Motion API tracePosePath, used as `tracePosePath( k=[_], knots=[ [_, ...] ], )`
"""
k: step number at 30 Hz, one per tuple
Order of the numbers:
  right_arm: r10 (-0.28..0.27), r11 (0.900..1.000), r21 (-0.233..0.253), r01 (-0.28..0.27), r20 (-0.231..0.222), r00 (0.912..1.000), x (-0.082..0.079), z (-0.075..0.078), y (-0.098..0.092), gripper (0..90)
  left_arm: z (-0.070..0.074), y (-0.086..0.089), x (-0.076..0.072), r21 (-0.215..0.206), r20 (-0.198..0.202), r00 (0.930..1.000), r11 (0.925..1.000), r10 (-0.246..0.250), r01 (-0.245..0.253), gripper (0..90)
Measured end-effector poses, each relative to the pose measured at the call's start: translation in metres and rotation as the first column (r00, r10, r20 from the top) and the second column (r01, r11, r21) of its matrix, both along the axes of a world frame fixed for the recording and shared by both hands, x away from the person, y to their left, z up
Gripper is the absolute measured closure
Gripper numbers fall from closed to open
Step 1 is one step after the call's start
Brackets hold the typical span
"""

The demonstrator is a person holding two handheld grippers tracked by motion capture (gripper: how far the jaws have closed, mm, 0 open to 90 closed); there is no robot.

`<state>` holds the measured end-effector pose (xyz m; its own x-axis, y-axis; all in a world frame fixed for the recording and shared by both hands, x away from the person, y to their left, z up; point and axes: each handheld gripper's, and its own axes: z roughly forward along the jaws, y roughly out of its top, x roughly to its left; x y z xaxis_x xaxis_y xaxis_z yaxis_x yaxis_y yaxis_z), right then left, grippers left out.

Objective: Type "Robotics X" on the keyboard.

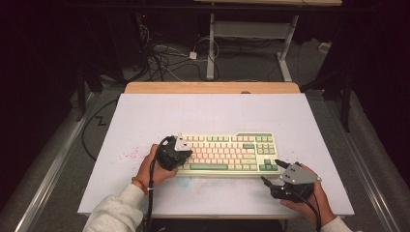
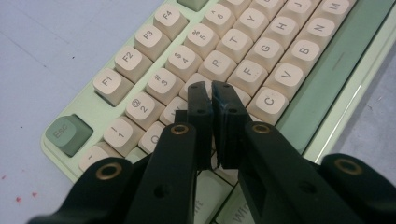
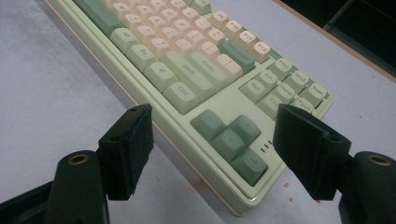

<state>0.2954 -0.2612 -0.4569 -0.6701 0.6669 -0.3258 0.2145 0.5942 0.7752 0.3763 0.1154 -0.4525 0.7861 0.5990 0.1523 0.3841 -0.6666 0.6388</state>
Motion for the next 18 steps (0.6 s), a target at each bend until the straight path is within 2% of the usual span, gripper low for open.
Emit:
tracePosePath(
  k=[12,16,18],
  knots=[
    [0.001,1.000,-0.003,-0.001,-0.008,1.0000,0.0000,-0.0009,0.0011,29.4,-0.0004,0.0002,0.0006,0.002,0.001,1.0000,1.0000,0.004,-0.004,84.3],
    [0.005,1.000,-0.011,-0.005,-0.015,0.9999,0.0005,-0.0016,0.0013,29.4,-0.0037,-0.0007,0.0020,-0.004,-0.013,0.9999,1.0000,0.000,0.000,87.1],
    [-0.001,1.000,-0.013,0.001,-0.007,1.0000,0.0000,-0.0017,0.0016,29.7,-0.0031,-0.0007,0.0014,0.002,-0.011,0.9999,1.0000,-0.001,0.001,85.0]
  ],
)
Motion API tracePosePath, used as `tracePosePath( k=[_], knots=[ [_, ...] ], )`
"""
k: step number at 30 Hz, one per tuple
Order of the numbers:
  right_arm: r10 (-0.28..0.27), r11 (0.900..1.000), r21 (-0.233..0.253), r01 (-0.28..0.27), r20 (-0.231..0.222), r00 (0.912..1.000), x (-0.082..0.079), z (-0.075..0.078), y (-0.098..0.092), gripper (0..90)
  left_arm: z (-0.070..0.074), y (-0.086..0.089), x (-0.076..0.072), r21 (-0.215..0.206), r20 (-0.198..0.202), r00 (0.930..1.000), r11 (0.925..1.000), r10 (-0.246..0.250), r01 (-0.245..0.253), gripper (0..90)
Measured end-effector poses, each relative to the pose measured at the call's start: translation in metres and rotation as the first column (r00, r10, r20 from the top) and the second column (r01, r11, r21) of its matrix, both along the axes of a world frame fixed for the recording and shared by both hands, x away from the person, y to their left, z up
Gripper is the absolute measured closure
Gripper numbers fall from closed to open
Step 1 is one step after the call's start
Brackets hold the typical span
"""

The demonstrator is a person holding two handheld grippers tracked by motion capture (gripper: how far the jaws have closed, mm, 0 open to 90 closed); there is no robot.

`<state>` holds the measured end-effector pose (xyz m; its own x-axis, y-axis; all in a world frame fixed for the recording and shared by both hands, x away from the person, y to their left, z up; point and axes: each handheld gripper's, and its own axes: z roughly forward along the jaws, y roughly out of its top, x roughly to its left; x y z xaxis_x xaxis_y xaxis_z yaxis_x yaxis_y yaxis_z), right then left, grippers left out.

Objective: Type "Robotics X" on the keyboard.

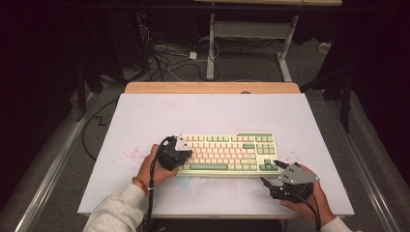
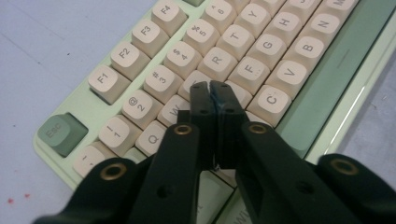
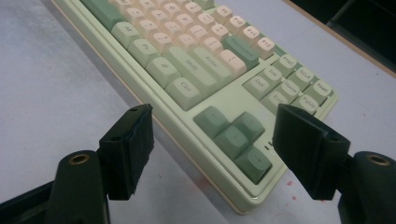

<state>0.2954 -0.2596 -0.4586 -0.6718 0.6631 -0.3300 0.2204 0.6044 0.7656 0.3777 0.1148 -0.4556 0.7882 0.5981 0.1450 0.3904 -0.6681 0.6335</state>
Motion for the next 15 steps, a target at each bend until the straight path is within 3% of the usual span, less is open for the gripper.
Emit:
tracePosePath(
  k=[9,15],
  knots=[
    [-0.013,1.000,0.007,0.013,0.002,0.9999,0.001,0.001,-0.002,30.1,0.005,0.000,-0.004,0.002,0.028,0.9995,0.9999,-0.012,0.012,82.2],
    [-0.016,1.000,0.007,0.016,0.003,0.9999,0.001,0.001,-0.002,30.2,0.011,0.002,-0.008,-0.030,0.053,0.9984,0.9994,-0.017,0.019,77.7]
  ],
)
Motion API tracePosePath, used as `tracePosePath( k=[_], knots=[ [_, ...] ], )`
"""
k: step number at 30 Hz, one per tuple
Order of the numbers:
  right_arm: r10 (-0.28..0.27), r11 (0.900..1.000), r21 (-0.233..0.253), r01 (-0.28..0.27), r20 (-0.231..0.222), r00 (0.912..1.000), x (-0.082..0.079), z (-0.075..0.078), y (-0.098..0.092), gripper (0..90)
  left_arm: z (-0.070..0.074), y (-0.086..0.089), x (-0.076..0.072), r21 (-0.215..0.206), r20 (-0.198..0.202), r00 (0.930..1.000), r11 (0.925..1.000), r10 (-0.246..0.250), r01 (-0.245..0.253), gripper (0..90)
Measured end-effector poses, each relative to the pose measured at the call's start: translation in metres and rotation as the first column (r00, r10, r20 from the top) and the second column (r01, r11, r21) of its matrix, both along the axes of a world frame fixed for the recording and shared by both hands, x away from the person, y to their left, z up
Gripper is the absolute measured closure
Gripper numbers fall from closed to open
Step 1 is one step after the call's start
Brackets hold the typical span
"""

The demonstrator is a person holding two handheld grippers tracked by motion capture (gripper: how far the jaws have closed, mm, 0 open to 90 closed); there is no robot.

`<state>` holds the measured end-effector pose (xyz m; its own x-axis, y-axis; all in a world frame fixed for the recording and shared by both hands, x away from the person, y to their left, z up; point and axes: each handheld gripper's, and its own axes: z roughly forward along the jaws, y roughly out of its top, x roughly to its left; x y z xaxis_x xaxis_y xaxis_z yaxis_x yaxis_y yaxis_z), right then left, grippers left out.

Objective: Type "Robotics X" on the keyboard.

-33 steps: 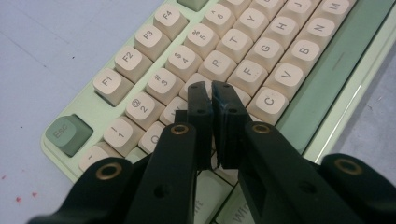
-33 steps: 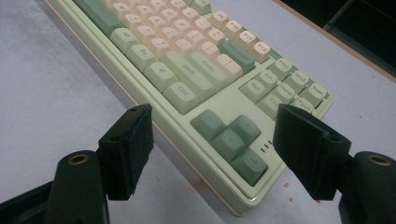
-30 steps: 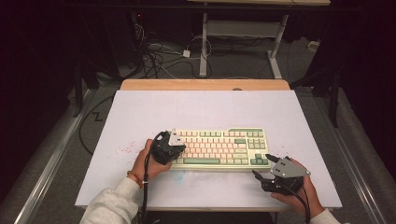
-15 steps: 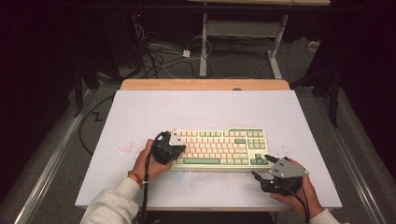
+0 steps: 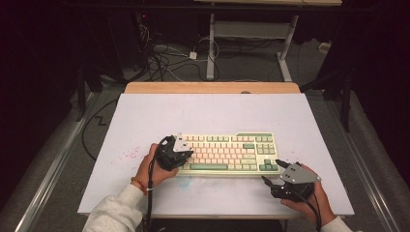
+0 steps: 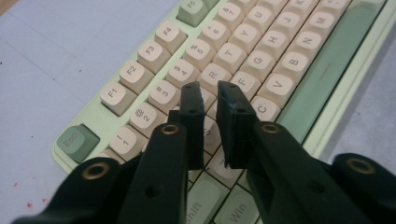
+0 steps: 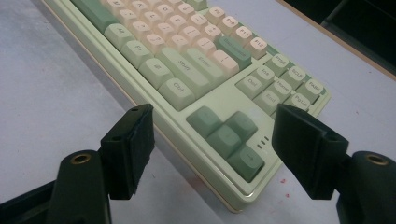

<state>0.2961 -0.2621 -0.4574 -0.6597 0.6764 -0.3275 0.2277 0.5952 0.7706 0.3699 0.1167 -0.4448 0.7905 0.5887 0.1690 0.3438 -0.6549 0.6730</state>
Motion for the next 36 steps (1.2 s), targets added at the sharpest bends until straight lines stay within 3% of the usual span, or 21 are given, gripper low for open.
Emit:
tracePosePath(
  k=[16,21,36],
  knots=[
    [0.004,1.000,-0.006,-0.004,-0.005,1.0000,0.000,-0.001,0.000,30.8,0.007,0.006,-0.004,-0.026,0.040,0.9990,0.9995,0.019,-0.018,63.7],
    [0.003,1.000,-0.010,-0.003,-0.007,1.0000,0.000,-0.001,0.000,31.2,0.009,0.006,-0.007,-0.029,0.080,0.9965,0.9993,0.025,-0.022,55.4],
    [0.000,1.000,-0.014,0.000,-0.006,1.0000,0.001,-0.002,0.000,31.2,0.010,0.004,-0.012,-0.028,0.121,0.9921,0.9991,0.035,-0.032,45.8]
  ],
)
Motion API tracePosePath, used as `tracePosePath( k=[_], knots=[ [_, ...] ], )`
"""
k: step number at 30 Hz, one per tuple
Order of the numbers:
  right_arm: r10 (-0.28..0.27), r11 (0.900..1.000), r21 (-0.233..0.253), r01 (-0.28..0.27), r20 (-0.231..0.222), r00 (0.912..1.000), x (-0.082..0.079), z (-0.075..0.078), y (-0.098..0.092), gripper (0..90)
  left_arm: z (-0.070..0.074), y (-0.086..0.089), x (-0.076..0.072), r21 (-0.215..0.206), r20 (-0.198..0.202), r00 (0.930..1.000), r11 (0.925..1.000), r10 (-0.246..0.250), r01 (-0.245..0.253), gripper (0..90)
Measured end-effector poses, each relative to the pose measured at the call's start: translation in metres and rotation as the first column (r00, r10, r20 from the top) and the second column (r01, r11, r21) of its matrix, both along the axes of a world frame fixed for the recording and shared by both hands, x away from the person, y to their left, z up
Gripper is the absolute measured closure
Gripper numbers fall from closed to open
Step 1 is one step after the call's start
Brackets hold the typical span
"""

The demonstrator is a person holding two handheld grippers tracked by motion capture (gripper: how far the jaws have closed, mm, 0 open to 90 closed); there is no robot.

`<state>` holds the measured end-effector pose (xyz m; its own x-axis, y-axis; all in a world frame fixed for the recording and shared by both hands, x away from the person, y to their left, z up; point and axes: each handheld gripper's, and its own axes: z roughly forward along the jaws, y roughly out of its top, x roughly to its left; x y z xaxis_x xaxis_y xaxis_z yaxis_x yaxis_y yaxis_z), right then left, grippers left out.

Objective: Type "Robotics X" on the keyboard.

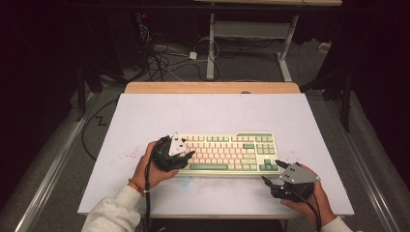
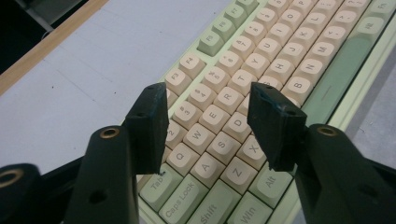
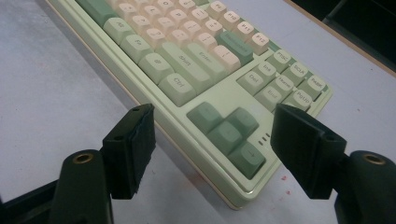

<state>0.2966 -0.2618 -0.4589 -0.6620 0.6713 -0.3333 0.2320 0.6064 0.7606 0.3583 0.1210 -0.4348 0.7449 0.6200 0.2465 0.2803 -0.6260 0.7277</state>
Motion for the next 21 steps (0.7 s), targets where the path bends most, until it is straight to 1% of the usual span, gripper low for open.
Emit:
tracePosePath(
  k=[3,4,5,6,7,8,13,15,19,21],
  knots=[
    [0.001,1.000,0.000,-0.001,-0.001,1.0000,0.0002,0.0000,-0.0002,31.2,0.0003,-0.0006,-0.0013,-0.002,0.005,1.0000,1.0000,-0.003,0.003,43.4],
    [0.001,1.000,0.000,-0.001,0.000,1.0000,0.0003,0.0000,-0.0003,31.2,0.0007,-0.0005,-0.0016,-0.002,0.015,0.9999,1.0000,-0.004,0.004,43.4],
    [0.001,1.000,0.000,-0.001,-0.001,1.0000,0.0002,0.0001,-0.0004,31.2,0.0006,-0.0007,-0.0022,-0.005,0.007,1.0000,1.0000,-0.006,0.006,43.3],
    [0.000,1.000,0.000,0.000,0.000,1.0000,0.0002,0.0002,-0.0004,31.2,0.0011,-0.0007,-0.0026,0.001,0.019,0.9998,1.0000,-0.005,0.005,43.0],
    [0.000,1.000,0.000,0.000,0.000,1.0000,0.0002,0.0001,-0.0005,31.2,0.0010,-0.0006,-0.0033,-0.008,0.013,0.9999,0.9999,-0.006,0.006,41.9],
    [0.001,1.000,0.000,-0.001,-0.001,1.0000,0.0003,0.0001,-0.0005,31.1,0.0015,-0.0002,-0.0035,-0.008,0.023,0.9997,0.9999,-0.008,0.008,41.8],
    [0.000,1.000,0.000,0.000,-0.001,1.0000,-0.0001,0.0001,-0.0004,31.1,0.0021,0.0007,-0.0056,-0.010,0.030,0.9995,0.9999,-0.008,0.008,38.6],
    [0.000,1.000,0.000,0.000,0.000,1.0000,0.0001,0.0002,-0.0004,31.2,0.0021,0.0014,-0.0064,-0.021,0.031,0.9994,0.9997,-0.014,0.015,35.8],
    [0.000,1.000,-0.001,0.000,-0.001,1.0000,0.0003,0.0000,-0.0003,31.1,0.0019,0.0024,-0.0078,-0.020,0.038,0.9992,0.9997,-0.012,0.013,31.8],
    [0.000,1.000,-0.002,0.000,-0.001,1.0000,0.0002,0.0001,-0.0001,31.2,0.0015,0.0028,-0.0080,-0.017,0.034,0.9994,0.9998,-0.010,0.010,28.7]
  ],
)
